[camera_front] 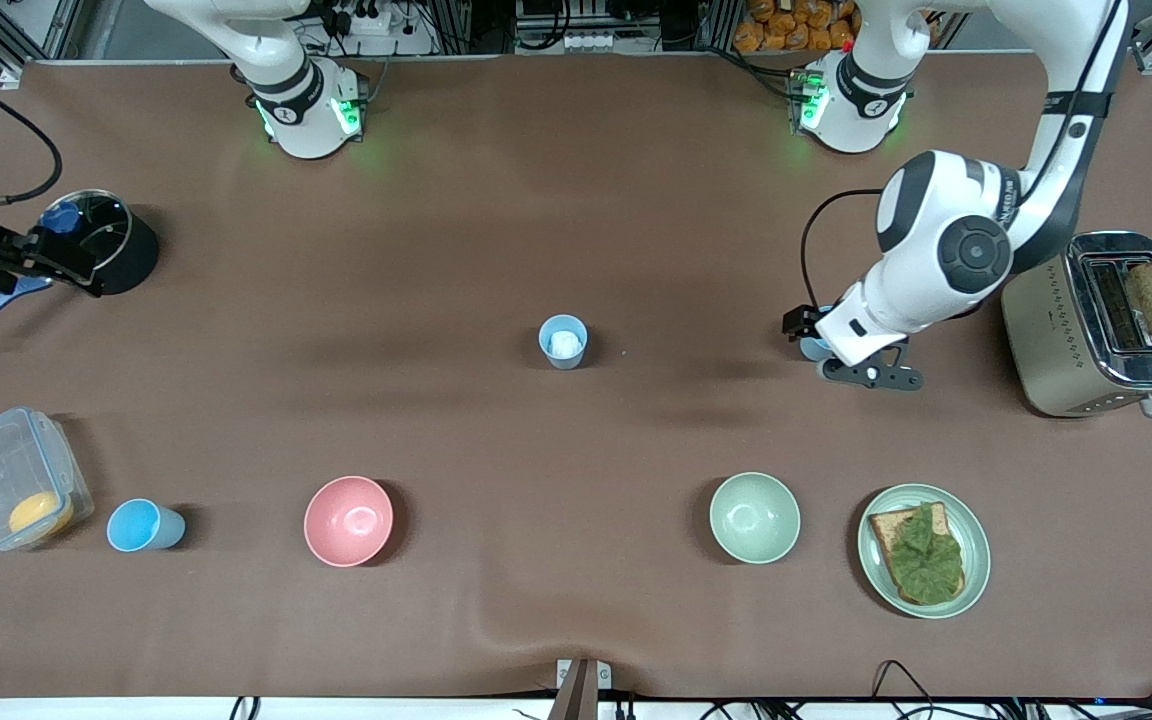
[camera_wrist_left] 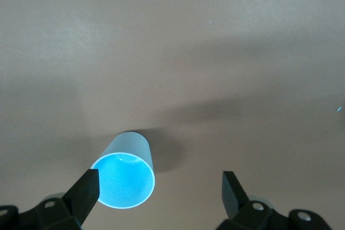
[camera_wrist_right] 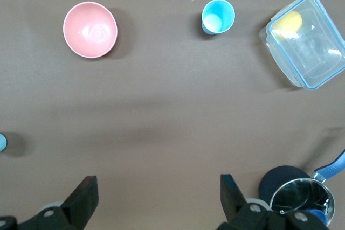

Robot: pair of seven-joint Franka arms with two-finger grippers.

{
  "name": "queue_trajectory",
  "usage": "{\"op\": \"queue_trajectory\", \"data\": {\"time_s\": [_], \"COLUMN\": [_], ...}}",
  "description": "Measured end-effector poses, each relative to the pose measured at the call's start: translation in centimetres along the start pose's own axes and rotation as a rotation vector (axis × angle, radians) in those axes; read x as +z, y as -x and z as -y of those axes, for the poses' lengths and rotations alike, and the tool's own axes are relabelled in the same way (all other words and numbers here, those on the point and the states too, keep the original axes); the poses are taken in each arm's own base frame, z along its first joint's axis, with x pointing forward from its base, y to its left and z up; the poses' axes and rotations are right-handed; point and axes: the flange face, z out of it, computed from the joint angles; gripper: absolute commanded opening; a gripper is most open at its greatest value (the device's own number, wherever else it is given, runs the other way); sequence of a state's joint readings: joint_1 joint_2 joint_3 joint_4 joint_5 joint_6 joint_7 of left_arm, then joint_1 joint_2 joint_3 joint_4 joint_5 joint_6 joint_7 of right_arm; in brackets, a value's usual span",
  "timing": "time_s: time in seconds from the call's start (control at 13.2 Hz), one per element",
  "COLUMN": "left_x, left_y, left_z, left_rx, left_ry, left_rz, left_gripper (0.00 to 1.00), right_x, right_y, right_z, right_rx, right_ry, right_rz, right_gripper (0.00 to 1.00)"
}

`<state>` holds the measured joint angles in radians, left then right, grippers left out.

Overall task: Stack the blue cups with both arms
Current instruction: 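Reach the left gripper to the other blue cup near the toaster, then close the left gripper on the blue cup and lift it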

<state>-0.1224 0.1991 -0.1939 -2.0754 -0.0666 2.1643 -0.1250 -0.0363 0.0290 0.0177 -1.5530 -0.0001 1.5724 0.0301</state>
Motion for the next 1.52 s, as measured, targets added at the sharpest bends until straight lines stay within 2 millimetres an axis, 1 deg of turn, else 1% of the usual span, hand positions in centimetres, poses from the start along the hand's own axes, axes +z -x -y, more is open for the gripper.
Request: {"op": "queue_trajectory", "data": {"time_s": [0.23,0.53,0.76,0.99,1.06,1.14,1.21,1.29,1.44,1.52], "left_x": [2.5,5.8,6.8,8.2,8.6,9.0,9.2,9.2,9.2,9.2], "left_y": [1.1,2.9,3.5,4.1,4.2,4.2,4.2,4.2,4.2,4.1], "left_z": [-0.3,0.1,0.4,0.6,0.7,0.7,0.8,0.8,0.8,0.8], "left_rx": [-0.027,-0.03,-0.033,-0.035,-0.036,-0.037,-0.037,-0.037,-0.035,-0.028], "left_ry": [0.0,-0.005,-0.006,-0.005,-0.004,-0.003,-0.003,-0.002,-0.002,-0.002], "left_rz": [-0.011,-0.002,-0.007,-0.018,-0.02,-0.019,-0.018,-0.018,-0.018,-0.019], "left_gripper": [1.0,1.0,1.0,1.0,0.95,0.82,0.78,0.71,0.36,0.23], "right_x": [0.0,0.0,0.0,0.0,0.0,0.0,0.0,0.0,0.0,0.0], "right_y": [0.0,0.1,0.1,0.1,0.1,0.1,0.1,0.1,0.1,0.1], "right_z": [0.0,0.0,0.0,0.0,0.0,0.0,0.0,0.0,0.0,0.0], "right_rx": [0.0,0.0,0.0,0.0,0.0,0.0,0.0,0.0,0.0,0.0], "right_ry": [0.0,0.0,0.001,0.001,0.001,0.001,0.001,0.001,0.001,0.001], "right_rz": [0.0,0.002,0.004,0.008,0.009,0.01,0.01,0.01,0.01,0.01], "right_gripper": [1.0,1.0,1.0,1.0,1.0,1.0,1.0,1.0,1.0,1.0]}}
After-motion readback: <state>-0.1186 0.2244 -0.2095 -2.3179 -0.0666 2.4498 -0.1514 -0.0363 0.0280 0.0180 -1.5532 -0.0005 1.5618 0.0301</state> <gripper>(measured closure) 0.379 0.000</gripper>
